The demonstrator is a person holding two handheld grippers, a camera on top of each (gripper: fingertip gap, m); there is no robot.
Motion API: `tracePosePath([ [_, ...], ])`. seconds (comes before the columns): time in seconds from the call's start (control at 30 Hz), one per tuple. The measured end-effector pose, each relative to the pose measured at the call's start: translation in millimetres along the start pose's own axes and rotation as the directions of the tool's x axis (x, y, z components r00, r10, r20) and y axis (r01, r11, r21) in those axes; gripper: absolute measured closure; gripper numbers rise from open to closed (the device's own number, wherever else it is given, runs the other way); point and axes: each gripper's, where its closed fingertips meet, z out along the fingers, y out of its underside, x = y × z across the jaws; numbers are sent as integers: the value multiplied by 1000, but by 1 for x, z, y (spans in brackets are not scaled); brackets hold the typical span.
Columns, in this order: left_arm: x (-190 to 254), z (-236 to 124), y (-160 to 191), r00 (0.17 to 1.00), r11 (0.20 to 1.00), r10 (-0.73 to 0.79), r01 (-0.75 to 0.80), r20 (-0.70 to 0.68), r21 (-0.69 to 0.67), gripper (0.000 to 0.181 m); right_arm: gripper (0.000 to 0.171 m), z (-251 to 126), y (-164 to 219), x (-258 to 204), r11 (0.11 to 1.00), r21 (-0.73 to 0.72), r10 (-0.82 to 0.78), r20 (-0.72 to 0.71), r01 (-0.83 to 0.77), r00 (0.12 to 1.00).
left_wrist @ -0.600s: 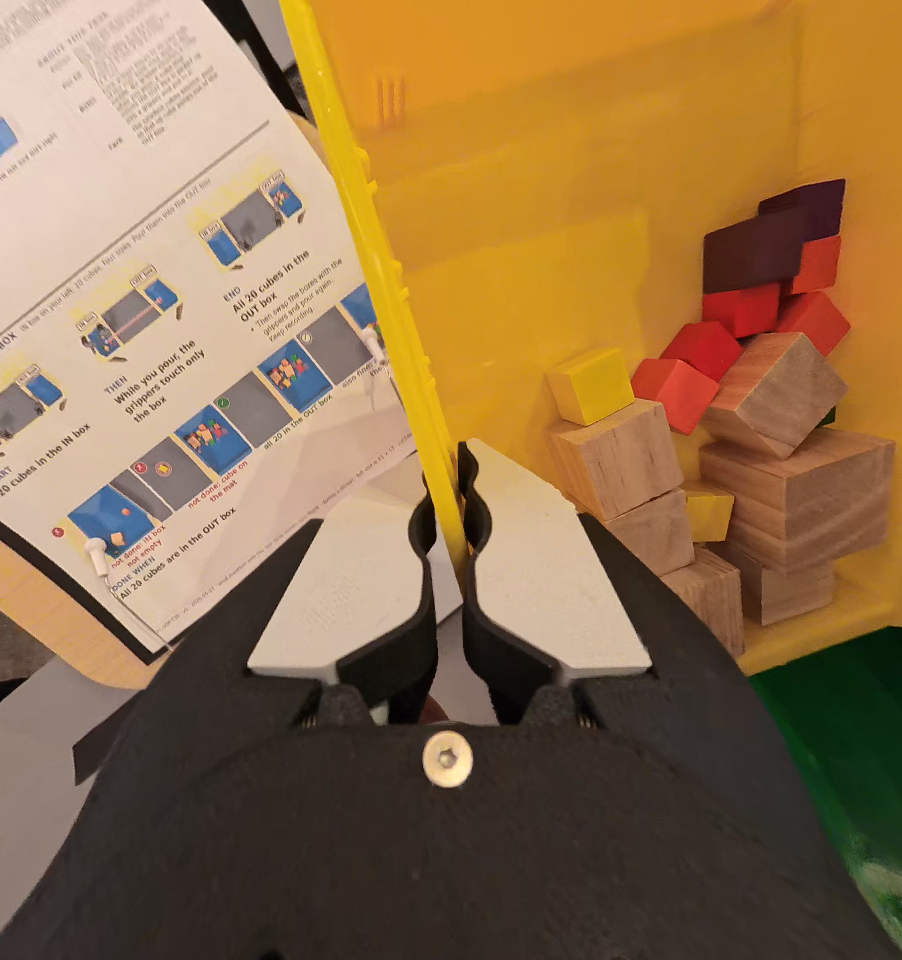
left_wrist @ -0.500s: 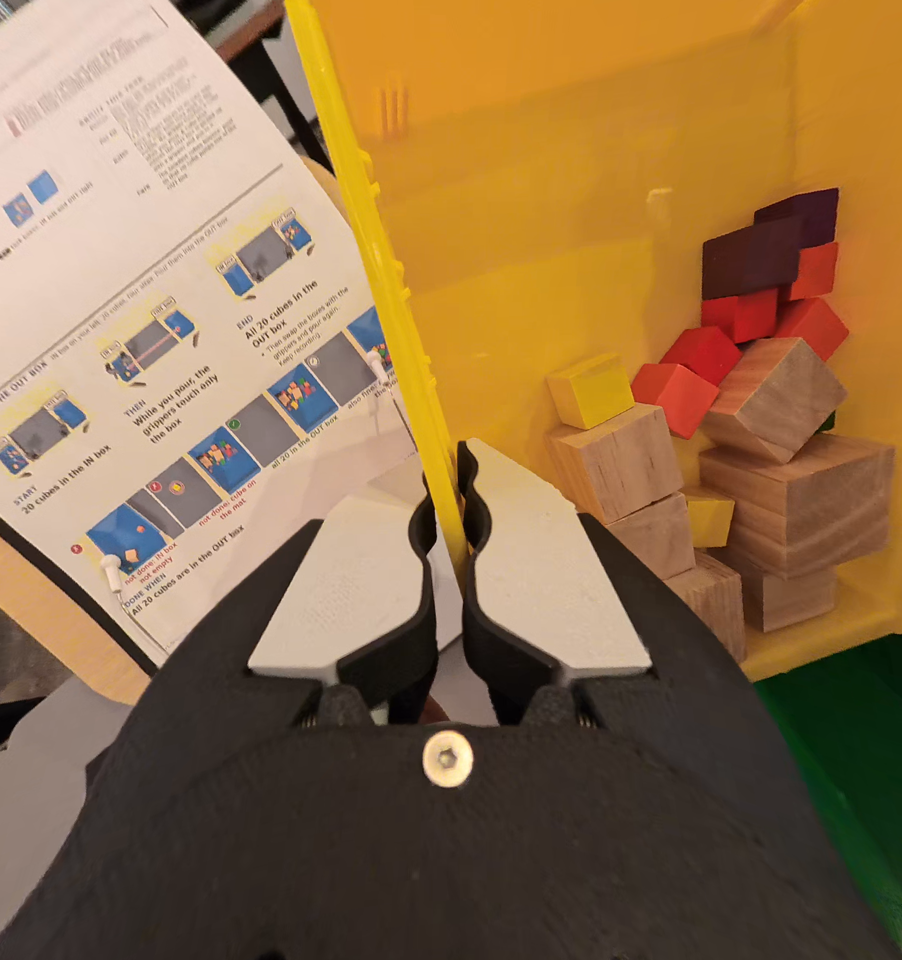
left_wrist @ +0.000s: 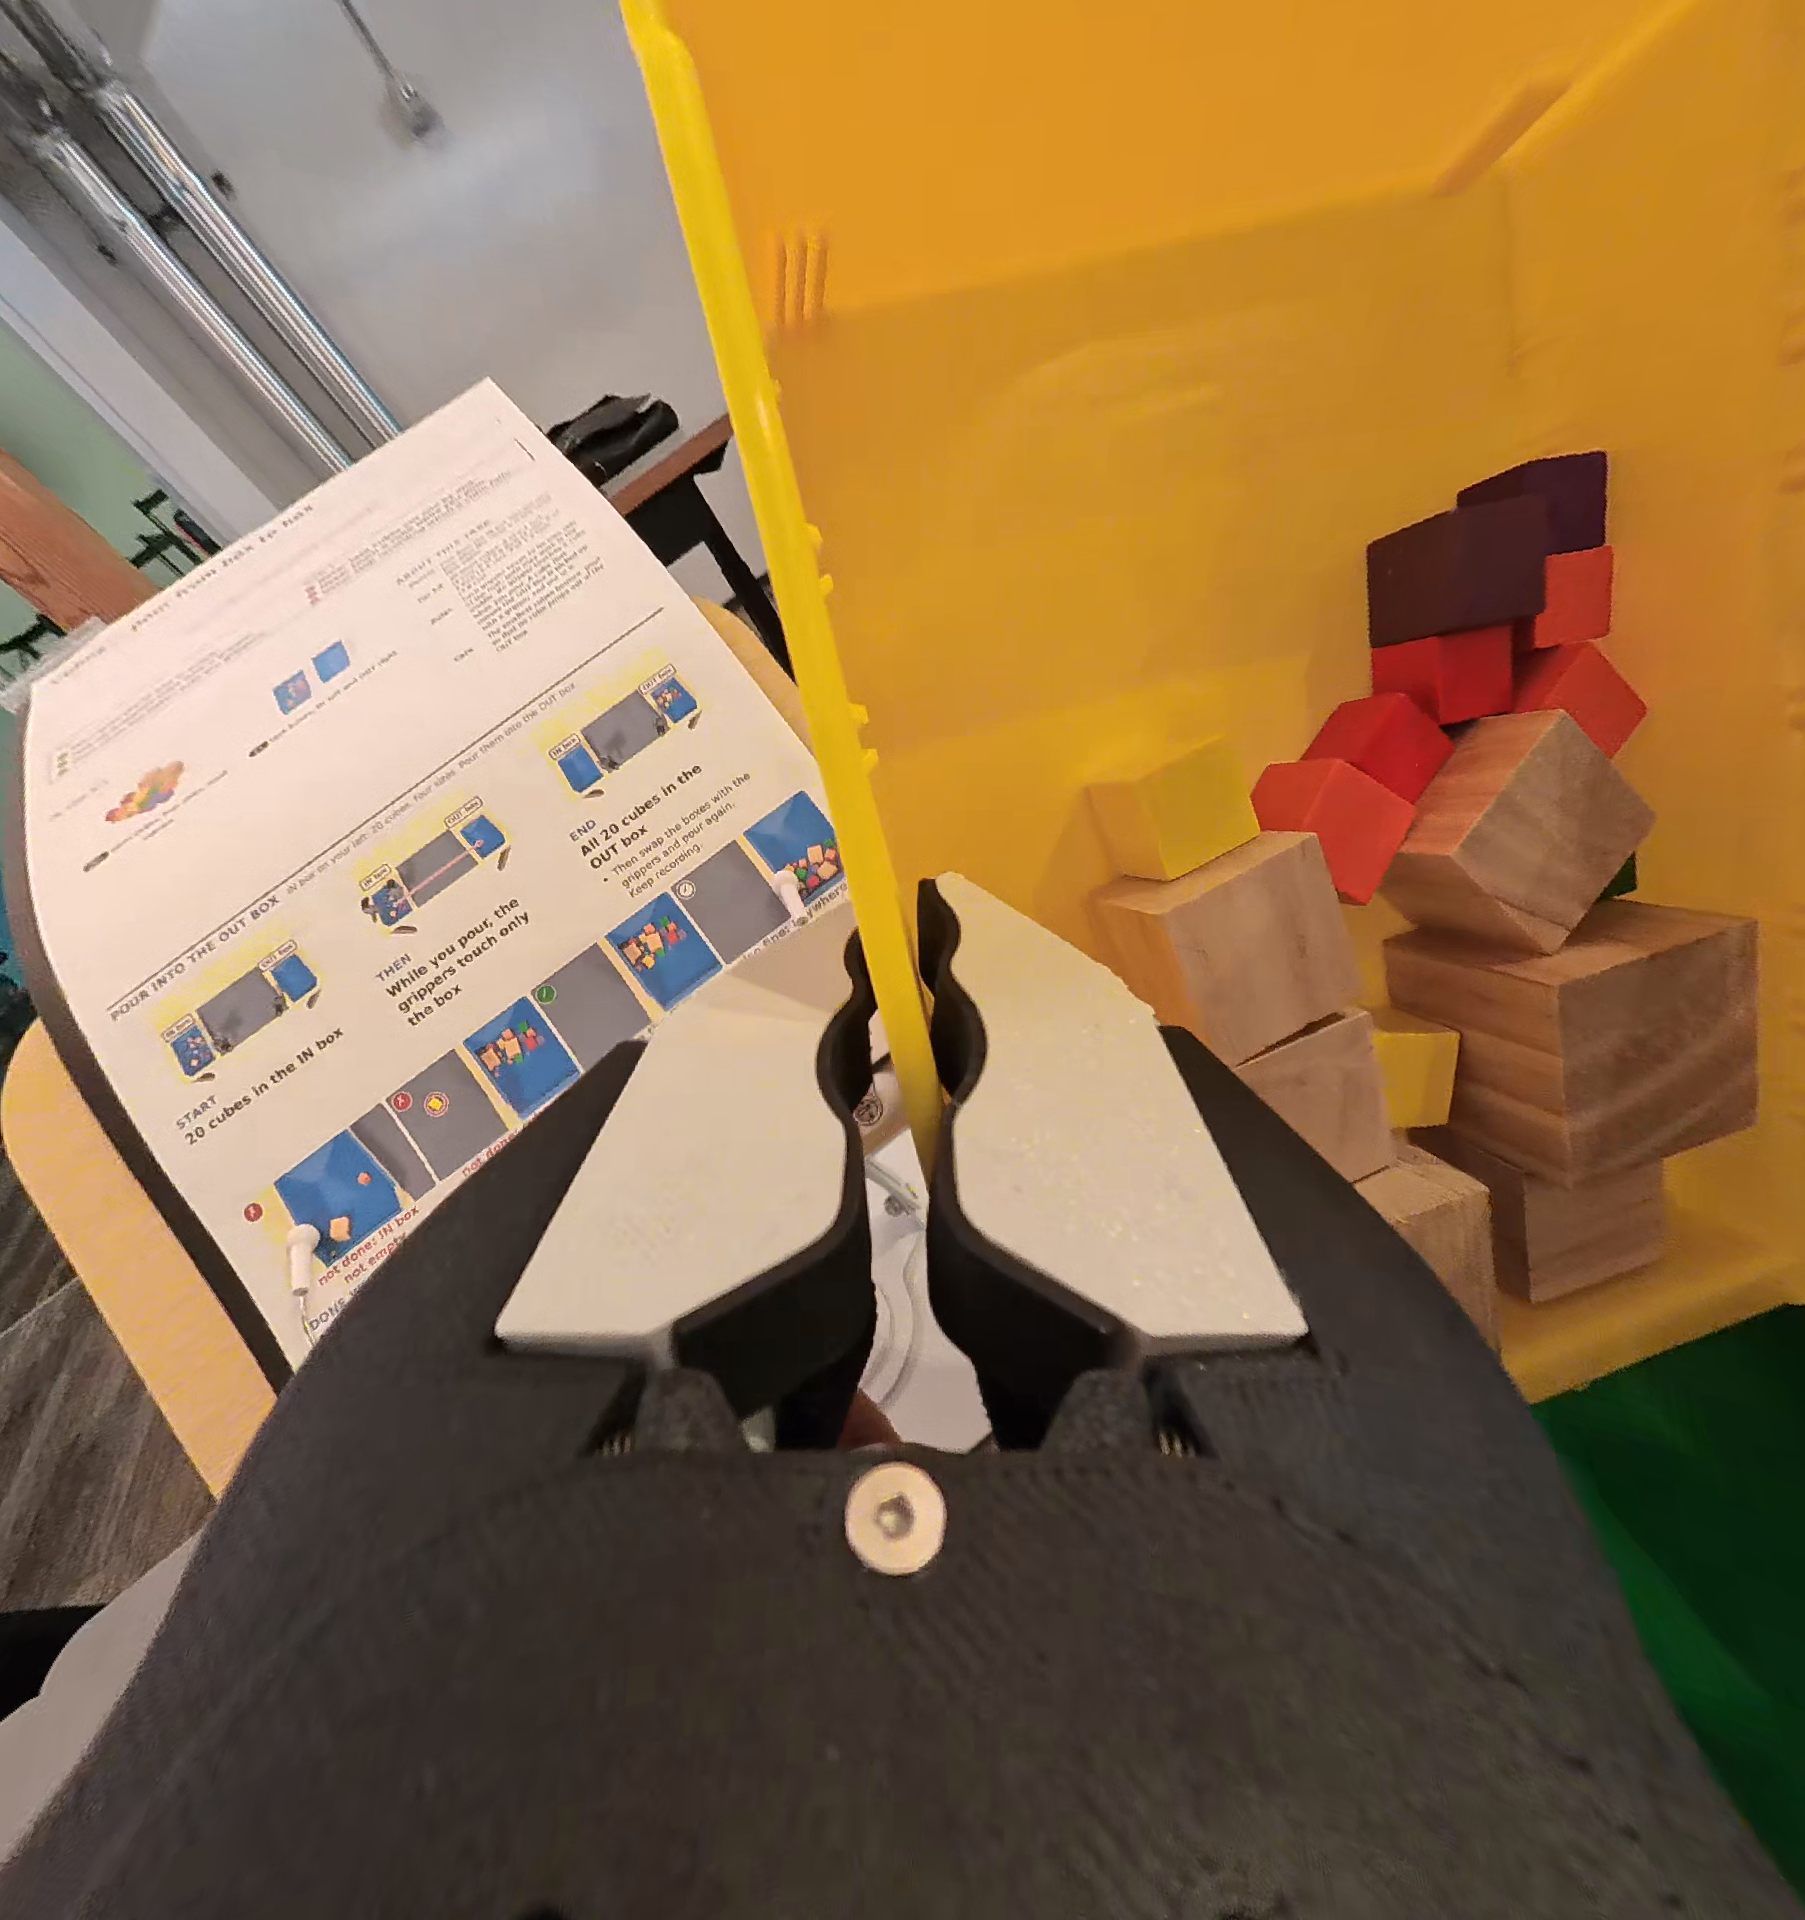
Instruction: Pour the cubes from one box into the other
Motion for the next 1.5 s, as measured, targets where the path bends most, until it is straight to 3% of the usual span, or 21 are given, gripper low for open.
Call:
tracePosePath([
  [0.4,-10,2,-37,997,990,-24,14,67,143,176,167,-8,-32,11,992,120,-18,-70,26,997],
  [1.5,-12,5,-27,989,938,-63,14,132,346,176,168,5,-28,11,954,296,-23,-108,54,994],
])
